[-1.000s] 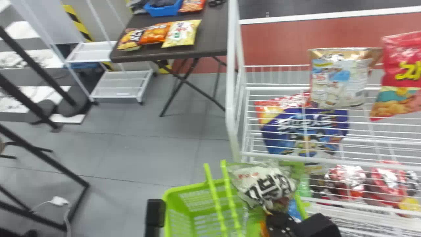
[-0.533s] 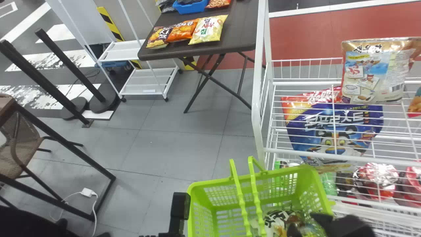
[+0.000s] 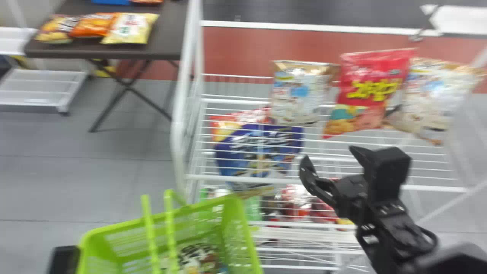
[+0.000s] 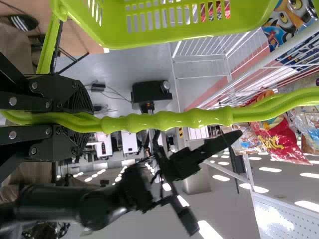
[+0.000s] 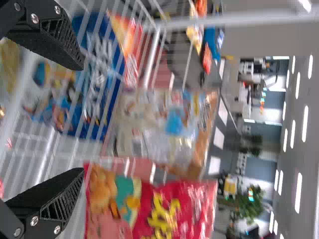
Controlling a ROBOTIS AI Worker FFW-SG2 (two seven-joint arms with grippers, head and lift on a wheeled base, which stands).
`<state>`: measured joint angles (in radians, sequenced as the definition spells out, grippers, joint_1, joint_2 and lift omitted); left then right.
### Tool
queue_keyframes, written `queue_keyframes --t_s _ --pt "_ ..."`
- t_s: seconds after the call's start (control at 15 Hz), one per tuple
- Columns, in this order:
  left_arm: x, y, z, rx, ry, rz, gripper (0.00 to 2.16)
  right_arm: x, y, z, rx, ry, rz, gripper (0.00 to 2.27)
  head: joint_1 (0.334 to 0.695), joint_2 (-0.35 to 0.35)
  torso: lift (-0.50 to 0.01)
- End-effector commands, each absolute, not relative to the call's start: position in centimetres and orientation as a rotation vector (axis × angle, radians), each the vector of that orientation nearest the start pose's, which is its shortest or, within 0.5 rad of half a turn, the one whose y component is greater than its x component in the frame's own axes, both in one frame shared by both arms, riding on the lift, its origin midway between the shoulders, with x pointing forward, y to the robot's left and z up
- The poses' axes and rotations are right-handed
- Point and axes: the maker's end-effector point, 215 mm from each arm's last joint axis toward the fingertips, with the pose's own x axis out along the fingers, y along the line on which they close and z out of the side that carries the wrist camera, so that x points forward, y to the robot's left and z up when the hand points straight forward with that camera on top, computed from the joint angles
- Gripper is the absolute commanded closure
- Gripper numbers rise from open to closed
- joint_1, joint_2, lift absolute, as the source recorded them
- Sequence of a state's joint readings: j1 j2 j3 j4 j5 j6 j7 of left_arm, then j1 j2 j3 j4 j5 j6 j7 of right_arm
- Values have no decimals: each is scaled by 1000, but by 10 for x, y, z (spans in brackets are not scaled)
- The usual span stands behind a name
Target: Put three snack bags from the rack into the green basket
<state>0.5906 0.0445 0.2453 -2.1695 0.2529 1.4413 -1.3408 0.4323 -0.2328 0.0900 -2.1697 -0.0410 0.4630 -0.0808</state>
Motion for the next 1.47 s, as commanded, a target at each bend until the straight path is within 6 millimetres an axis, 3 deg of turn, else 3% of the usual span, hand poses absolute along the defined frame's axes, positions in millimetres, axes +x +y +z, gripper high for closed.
queue_keyframes --t_s 0.0,0.27,0.33,0.47,0.53,0.6,0.67,0.73,1.13,1.4 --pt "173 88 -424 -1081 1041 -1014 2148 496 -270 -390 -175 299 -9 70 695 -238 0" --pt "171 83 -425 -1088 1047 -1027 2152 568 -296 -384 -194 164 -52 76 695 -314 0" --pt "171 81 -426 -1084 1048 -1032 2148 581 -302 -390 -196 170 -61 80 695 -317 0" --pt "173 79 -426 -1083 1054 -1044 2152 588 -311 -398 -199 190 -83 137 695 -322 0" --pt "173 78 -427 -1087 1055 -1048 2152 587 -315 -408 -210 223 -88 407 695 -325 0" --pt "173 80 -428 -1090 1058 -1045 2152 586 -315 -413 -217 242 -87 859 695 -329 0" --pt "172 80 -429 -1095 1058 -1044 2152 582 -315 -415 -211 238 -90 1686 695 -339 0" --pt "171 80 -429 -1098 1059 -1043 2148 578 -315 -414 -190 234 -111 2169 695 -342 0" --pt "170 75 -429 -1098 1064 -1052 2152 565 -316 -378 -173 115 -106 2243 695 -350 0" --pt "171 76 -429 -1091 1066 -1051 2148 528 -297 -347 -120 72 -33 2243 695 -350 0"
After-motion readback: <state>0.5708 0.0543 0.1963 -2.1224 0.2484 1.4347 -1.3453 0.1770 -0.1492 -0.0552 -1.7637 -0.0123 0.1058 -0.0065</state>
